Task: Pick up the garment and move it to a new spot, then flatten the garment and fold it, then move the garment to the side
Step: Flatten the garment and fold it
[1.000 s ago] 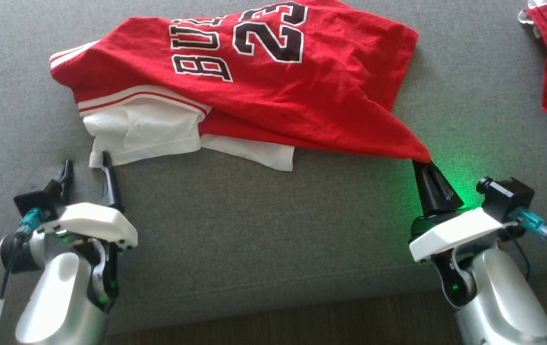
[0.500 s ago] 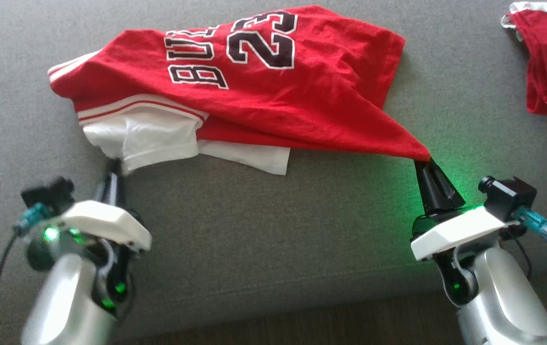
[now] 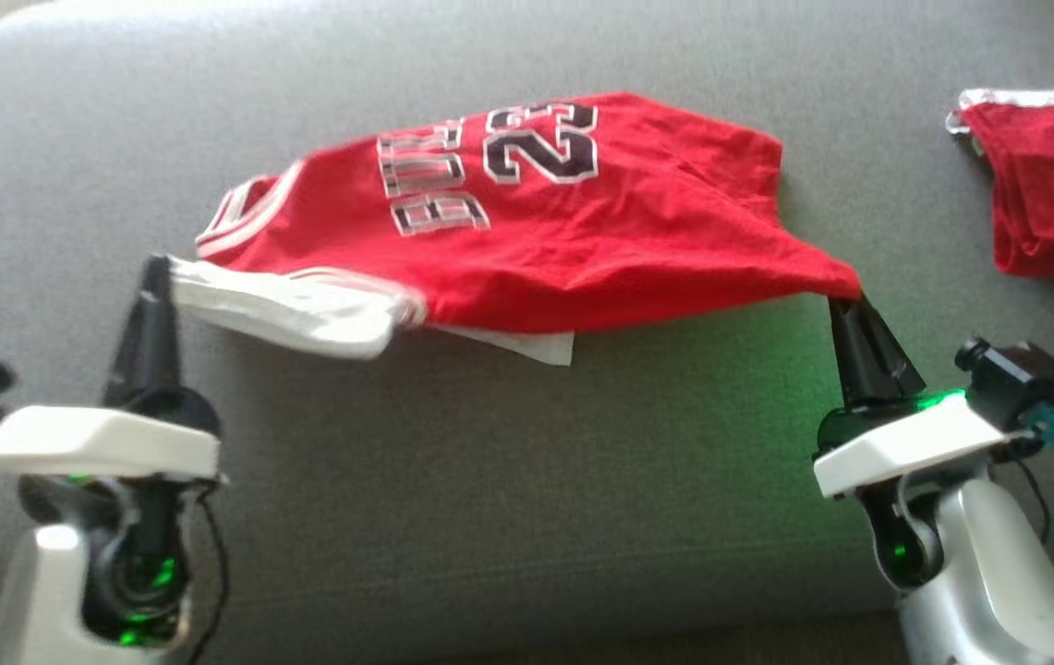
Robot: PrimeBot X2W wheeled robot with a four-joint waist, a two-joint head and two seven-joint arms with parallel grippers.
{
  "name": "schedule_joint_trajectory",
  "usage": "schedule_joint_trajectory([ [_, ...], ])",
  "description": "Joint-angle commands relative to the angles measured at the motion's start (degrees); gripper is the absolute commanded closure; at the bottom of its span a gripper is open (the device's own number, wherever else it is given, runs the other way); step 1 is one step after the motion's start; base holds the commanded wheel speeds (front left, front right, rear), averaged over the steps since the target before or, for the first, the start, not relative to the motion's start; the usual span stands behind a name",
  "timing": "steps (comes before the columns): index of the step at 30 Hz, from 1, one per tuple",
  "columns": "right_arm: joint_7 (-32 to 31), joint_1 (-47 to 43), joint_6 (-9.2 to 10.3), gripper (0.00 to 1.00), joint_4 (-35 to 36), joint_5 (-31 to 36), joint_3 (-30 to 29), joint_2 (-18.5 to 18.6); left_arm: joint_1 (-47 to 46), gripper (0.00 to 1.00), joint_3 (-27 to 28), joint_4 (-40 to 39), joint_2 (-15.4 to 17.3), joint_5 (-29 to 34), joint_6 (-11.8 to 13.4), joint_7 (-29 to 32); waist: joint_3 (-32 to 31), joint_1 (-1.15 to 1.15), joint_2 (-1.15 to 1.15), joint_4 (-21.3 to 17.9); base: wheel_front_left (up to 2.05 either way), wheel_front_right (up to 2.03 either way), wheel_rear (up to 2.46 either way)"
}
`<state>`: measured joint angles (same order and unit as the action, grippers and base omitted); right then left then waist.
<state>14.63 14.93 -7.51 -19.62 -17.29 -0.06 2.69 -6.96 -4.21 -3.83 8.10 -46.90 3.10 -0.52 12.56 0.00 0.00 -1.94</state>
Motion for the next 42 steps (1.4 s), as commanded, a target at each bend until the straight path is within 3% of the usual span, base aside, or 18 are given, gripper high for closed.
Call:
schedule_joint_trajectory([
  [1, 0.37, -0.33, 0.02, 1.00, 2.28, -0.08, 0.80, 0.19, -1.16, 1.00, 3.36, -3.99, 0.67, -1.56, 0.19, 0.22, -1.46, 0.00, 0.00, 0.35, 0.00, 0.00, 0.00],
  [10, -3.50, 4.40, 0.02, 1.00, 10.12, -0.76, -2.40, 0.19, -10.77, 1.00, 7.44, -11.20, -0.02, -11.36, 0.51, 4.14, -6.38, 0.00, 0.00, 0.44, 0.00, 0.00, 0.00],
  [18, -17.34, 14.49, 0.02, 1.00, 21.34, -5.23, -5.06, 1.55, -29.06, 1.00, 8.00, -7.55, 1.23, -13.58, 1.57, 6.08, -10.42, 0.00, 0.00, 0.33, 0.00, 0.00, 0.00],
  [25, -29.16, 25.80, 0.02, 1.00, 26.30, -8.05, -7.83, 4.32, -44.64, 1.00, 7.51, -2.09, 1.61, -14.26, 2.74, 7.06, -11.42, 0.00, 0.00, 0.52, 0.00, 0.00, 0.00],
  [29, -32.28, 32.16, 0.02, 1.00, 22.48, -5.89, -8.37, 5.12, -51.86, 1.00, 6.72, 5.51, 2.23, -13.51, 3.43, 7.62, -10.19, 0.00, 0.00, 0.54, 0.00, 0.00, 0.00],
  [33, -33.78, 38.73, 0.02, 1.00, 13.23, -3.81, -7.27, 4.59, -57.88, 1.00, 4.44, 15.85, 2.74, -11.97, 3.10, 8.50, -7.76, 0.00, 0.00, 0.34, 0.00, 0.00, 0.00],
  [38, -34.21, 46.13, 0.02, 1.00, 2.82, -0.94, -5.40, 3.67, -63.90, 1.00, 1.45, 26.64, 3.16, -10.38, 2.59, 10.68, -2.58, 0.00, 0.00, 0.20, 0.00, 0.00, 0.00],
  [42, -32.04, 54.87, 0.02, 1.00, -6.78, 3.02, -4.16, 2.44, -72.40, 1.00, -1.34, 35.52, 4.96, -5.95, 1.71, 9.06, 5.30, 0.00, 0.00, -0.15, 0.00, 0.00, 0.00],
])
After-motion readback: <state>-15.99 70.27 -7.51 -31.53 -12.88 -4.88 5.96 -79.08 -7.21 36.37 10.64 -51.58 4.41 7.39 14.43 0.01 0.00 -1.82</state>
